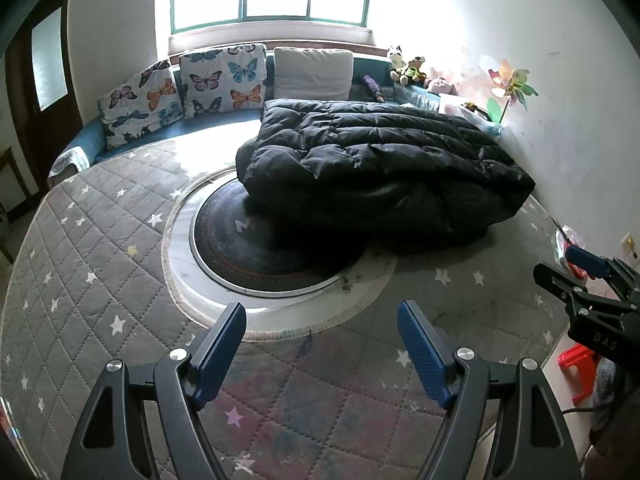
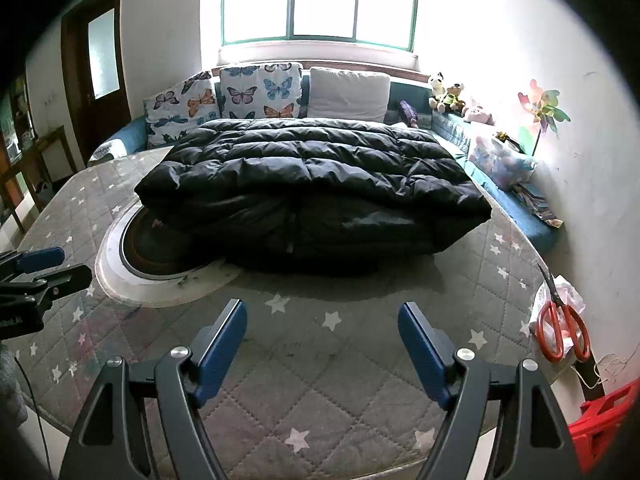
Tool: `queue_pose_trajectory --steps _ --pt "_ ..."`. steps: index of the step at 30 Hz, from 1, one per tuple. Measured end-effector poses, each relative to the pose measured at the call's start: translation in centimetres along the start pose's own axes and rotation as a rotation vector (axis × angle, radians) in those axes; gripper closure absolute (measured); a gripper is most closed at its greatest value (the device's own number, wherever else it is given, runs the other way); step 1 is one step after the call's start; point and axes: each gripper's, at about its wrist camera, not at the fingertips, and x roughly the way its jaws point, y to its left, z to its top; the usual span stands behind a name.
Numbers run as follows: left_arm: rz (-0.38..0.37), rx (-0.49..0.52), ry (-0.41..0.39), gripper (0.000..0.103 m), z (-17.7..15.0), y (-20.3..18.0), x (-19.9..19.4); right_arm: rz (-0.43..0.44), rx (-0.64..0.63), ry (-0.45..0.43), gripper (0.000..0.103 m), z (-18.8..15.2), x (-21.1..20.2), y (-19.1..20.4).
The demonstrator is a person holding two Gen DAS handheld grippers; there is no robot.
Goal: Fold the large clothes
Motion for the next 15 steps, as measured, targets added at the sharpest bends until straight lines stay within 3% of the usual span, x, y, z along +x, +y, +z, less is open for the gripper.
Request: queue_pose_trajectory --steps 15 --pt "-0.006 0.001 0.002 0.020 -0.14 0.02 0.03 0.011 0.001 -0.001 0.018 0.05 -0.29 0.51"
